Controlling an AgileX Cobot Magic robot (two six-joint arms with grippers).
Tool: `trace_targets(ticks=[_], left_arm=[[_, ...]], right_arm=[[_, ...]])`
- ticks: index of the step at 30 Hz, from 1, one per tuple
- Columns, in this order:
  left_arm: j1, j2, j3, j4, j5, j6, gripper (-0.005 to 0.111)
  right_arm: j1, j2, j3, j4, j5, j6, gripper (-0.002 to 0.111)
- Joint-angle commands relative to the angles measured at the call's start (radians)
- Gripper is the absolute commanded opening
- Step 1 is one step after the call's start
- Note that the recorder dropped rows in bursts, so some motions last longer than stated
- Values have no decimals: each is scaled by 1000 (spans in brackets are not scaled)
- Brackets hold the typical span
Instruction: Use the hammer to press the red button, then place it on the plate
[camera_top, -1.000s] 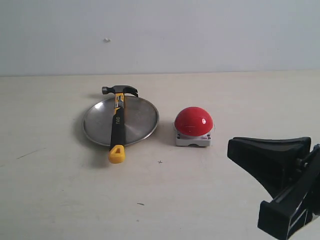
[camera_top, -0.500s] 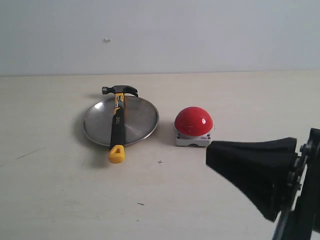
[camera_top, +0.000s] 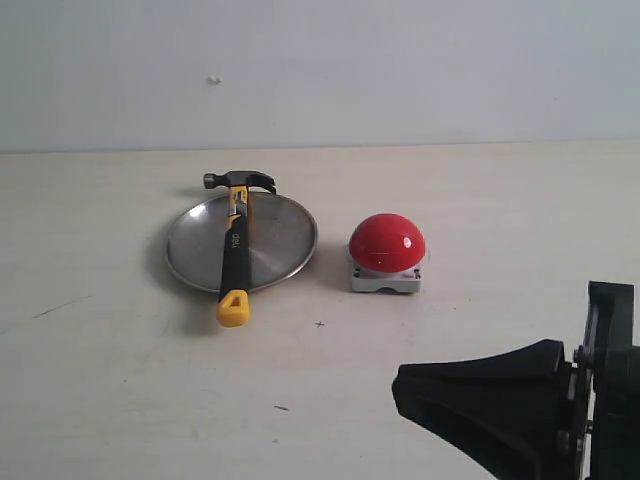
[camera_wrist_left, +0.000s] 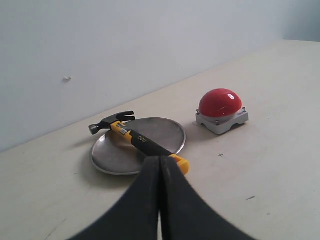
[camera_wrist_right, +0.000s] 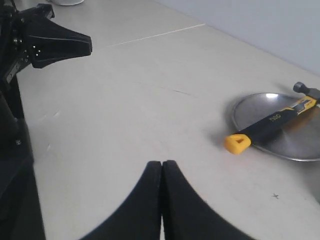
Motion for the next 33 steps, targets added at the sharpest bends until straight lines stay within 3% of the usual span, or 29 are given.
trace_targets(ticks=[1, 11, 15, 23, 33], left_arm=[[0, -7, 3, 2, 3, -2, 0], [0, -7, 3, 2, 3, -2, 0], [0, -7, 3, 2, 3, -2, 0], [0, -7, 3, 2, 3, -2, 0], [0, -7, 3, 2, 3, 0, 0]], right_arm=[[-116, -23, 10, 12, 0, -41, 0], [-743, -187, 84, 63, -27, 99, 0], [-920, -320, 140, 63, 20, 105, 0], [-1078, -603, 252, -28, 96, 98, 0], [-1097, -743, 313, -79, 260, 14, 0]])
